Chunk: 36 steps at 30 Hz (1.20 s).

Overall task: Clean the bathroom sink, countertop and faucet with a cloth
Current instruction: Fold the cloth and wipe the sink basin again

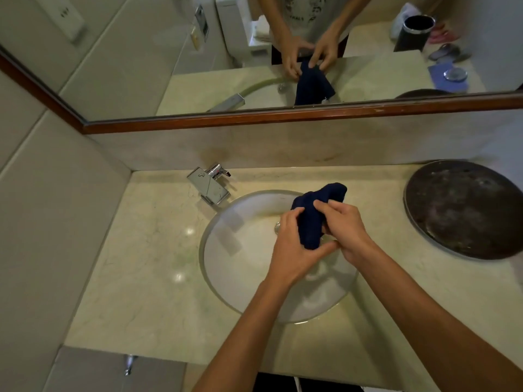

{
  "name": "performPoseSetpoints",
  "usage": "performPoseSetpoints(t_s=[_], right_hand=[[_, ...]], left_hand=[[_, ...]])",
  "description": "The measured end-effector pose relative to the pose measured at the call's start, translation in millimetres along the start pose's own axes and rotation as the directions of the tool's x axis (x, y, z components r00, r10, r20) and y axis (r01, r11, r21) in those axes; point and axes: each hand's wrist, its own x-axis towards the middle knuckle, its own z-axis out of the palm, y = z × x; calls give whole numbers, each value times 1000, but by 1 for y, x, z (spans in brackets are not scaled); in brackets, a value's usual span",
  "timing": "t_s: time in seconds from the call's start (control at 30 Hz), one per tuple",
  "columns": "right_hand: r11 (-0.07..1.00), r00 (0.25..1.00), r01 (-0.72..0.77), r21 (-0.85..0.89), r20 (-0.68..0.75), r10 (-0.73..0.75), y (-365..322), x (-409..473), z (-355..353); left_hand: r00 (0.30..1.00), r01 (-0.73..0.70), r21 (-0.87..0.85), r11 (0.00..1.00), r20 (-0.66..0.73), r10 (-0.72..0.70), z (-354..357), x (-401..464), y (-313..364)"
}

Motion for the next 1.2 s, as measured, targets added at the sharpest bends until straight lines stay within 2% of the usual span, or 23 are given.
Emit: performPoseSetpoints(t_s=[0.07, 0.13, 0.2, 0.23, 0.3, 0.33, 0.37, 0.43, 0.47, 0.53, 0.67, 0.8, 0.9, 1.0, 1.07, 1.1, 1.13, 1.2], right_hand=[[999, 998, 30, 31, 45, -32, -5, -3, -3], [999, 991, 48, 8, 122, -48, -9, -3, -13], [990, 980, 79, -120, 191, -55, -12, -3, -30], [958, 978, 152, -242, 180, -110, -12, 0, -41], [795, 933, 349, -496, 108, -342, -12, 5, -64], [686, 884, 433, -585, 129, -449, -11, 9, -74], [588, 837, 522, -618, 237, -493, -10, 13, -82], [472, 786, 618, -629, 498, -365, -7, 21, -88], [438, 774, 629, -642, 571, -273, -4, 24, -89], [421, 775, 620, -663, 600, -197, 6, 30, -91], [531, 792, 590, -608, 566, -232, 20, 29, -103], [616, 813, 534, -579, 552, -186, 24, 24, -102], [613, 839, 486, -623, 529, -129, 10, 34, -100], [559, 863, 466, -686, 493, -115, -26, 71, -94], [497, 900, 436, -750, 368, -233, -53, 113, -85], [425, 902, 401, -811, 266, -341, -63, 133, -80], [366, 883, 334, -869, 152, -445, -68, 148, -76], [336, 806, 247, -909, 1, -592, -60, 163, -62]], left_hand=[[997, -44, 209, 977, -55, 56, 7, 12, -1], [982, -83, 304, 949, -137, 130, 3, 21, 4], [970, -142, 323, 936, -143, 197, -9, 30, 11], [975, -155, 329, 932, -104, 198, -17, 35, 15], [985, -173, 379, 909, 59, 163, -34, 45, 22], [979, -185, 405, 896, 151, 134, -40, 48, 25], [966, -201, 419, 885, 232, 109, -45, 50, 27], [939, -213, 408, 888, 336, 70, -50, 50, 32], [930, -210, 384, 899, 362, 63, -51, 48, 34], [926, -187, 332, 924, 374, 53, -54, 43, 36], [935, -20, 253, 967, 347, -72, -62, 38, 24], [920, 45, 248, 968, 368, -137, -63, 43, 13], [905, 105, 214, 971, 384, -183, -64, 60, 17], [918, 89, 155, 984, 371, -141, -63, 112, 28], [960, 105, 133, 985, 246, -136, -65, 163, 27], [977, 119, 155, 981, 161, -143, -67, 183, 21], [985, 132, 207, 969, 86, -152, -69, 195, 11], [990, 133, 314, 940, 2, -140, -67, 190, -14]])
